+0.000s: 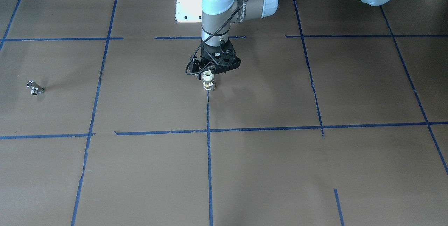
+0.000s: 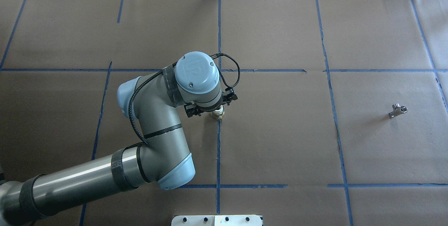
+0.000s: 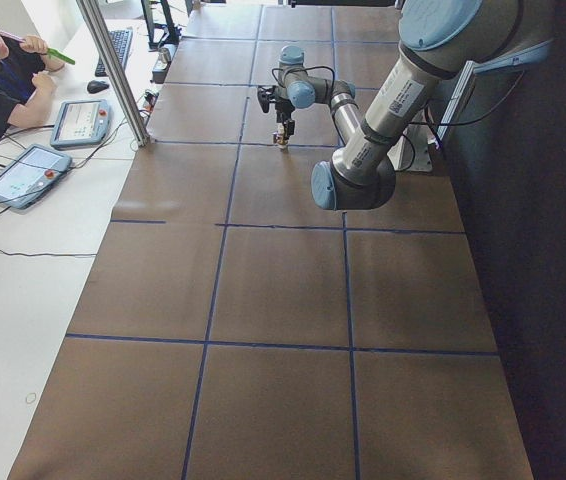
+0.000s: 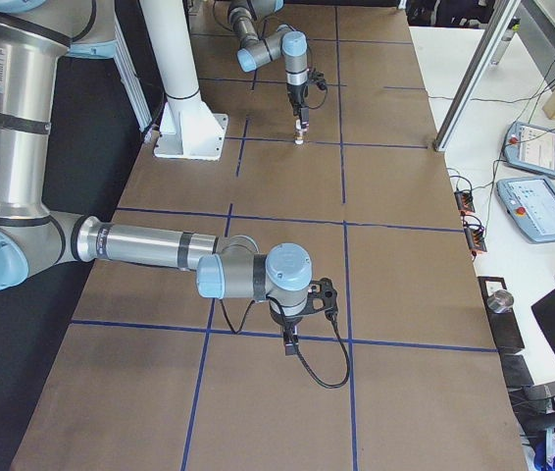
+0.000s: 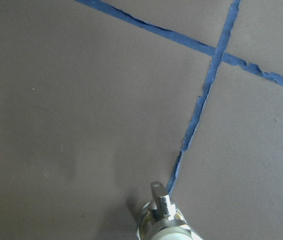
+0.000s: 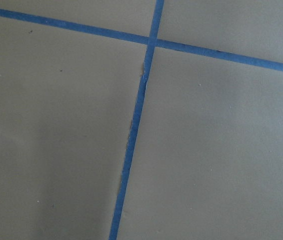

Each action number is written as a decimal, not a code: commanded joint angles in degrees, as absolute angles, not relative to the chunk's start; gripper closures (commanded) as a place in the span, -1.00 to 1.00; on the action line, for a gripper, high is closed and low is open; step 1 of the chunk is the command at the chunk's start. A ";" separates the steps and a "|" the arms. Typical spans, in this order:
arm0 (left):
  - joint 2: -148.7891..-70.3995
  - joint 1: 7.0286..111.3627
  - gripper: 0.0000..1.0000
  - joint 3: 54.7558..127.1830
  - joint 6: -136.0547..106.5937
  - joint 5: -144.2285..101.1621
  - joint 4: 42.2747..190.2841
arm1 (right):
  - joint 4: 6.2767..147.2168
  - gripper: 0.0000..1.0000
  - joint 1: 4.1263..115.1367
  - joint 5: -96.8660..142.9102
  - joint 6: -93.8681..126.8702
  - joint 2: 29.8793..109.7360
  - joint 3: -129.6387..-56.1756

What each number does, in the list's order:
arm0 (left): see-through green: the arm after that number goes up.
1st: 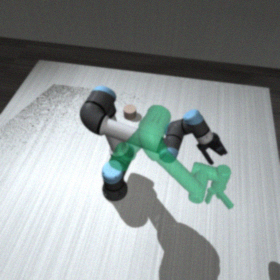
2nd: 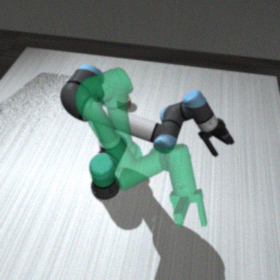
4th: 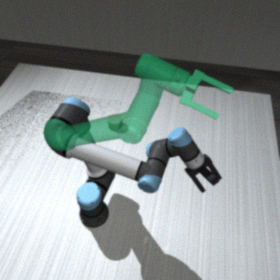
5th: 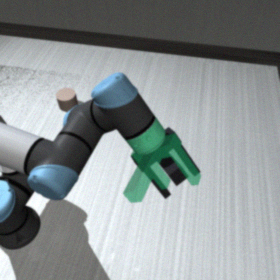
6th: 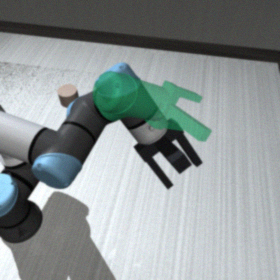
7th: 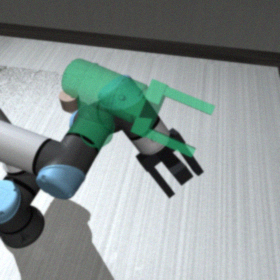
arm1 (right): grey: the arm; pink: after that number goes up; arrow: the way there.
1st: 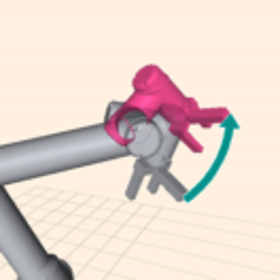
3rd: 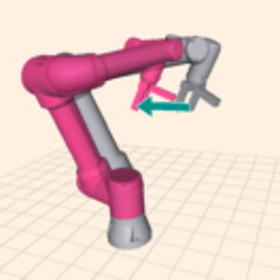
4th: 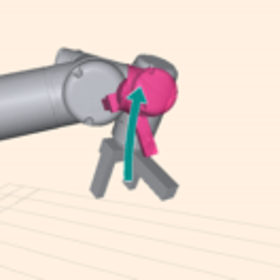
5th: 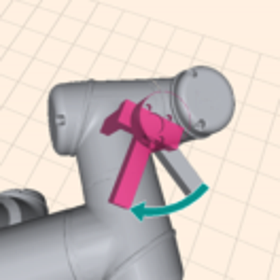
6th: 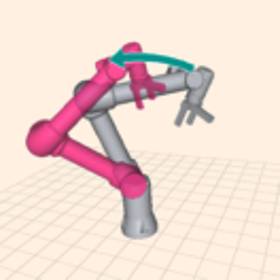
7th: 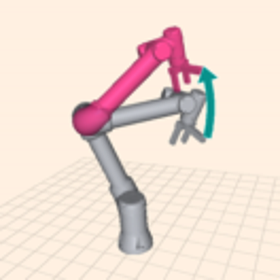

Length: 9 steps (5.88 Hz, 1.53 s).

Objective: Assemble PPR valve and pipe with both arms
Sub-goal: 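Lower the white fitting upright onto the table with the left gripper, then open the left gripper and withdraw it away from the fitting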

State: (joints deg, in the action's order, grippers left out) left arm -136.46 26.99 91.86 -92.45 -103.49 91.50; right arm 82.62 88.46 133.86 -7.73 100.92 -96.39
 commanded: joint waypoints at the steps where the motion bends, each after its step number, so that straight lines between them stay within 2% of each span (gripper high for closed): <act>1: -130.47 29.07 -1.00 102.07 -86.62 -107.11 88.36 | 82.62 -1.00 88.51 133.86 -7.73 100.90 -96.42; 3: -118.28 33.98 -1.00 112.54 -66.91 -108.10 86.66 | 81.31 -1.00 88.50 133.77 -7.82 100.90 -96.33; 5: -105.27 47.90 -1.00 114.61 -39.00 -118.50 86.48 | 74.37 -1.00 88.33 133.86 -7.30 100.72 -92.82; 7: -92.86 70.19 -1.00 110.51 -8.83 -130.90 86.49 | 74.62 -1.00 87.28 134.21 -6.42 97.83 -92.90; 8: -89.33 80.84 -1.00 104.48 0.00 -134.96 87.09 | 74.53 -1.00 85.36 134.64 -1.72 96.78 -93.77; 9: -88.86 87.12 -1.00 99.28 10.27 -135.70 86.66 | 74.53 -1.00 83.60 135.08 2.68 96.07 -95.95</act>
State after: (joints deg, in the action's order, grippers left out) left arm -90.48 79.40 104.46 -0.04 -133.76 86.84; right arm 74.56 85.31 134.67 -1.50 96.90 -94.23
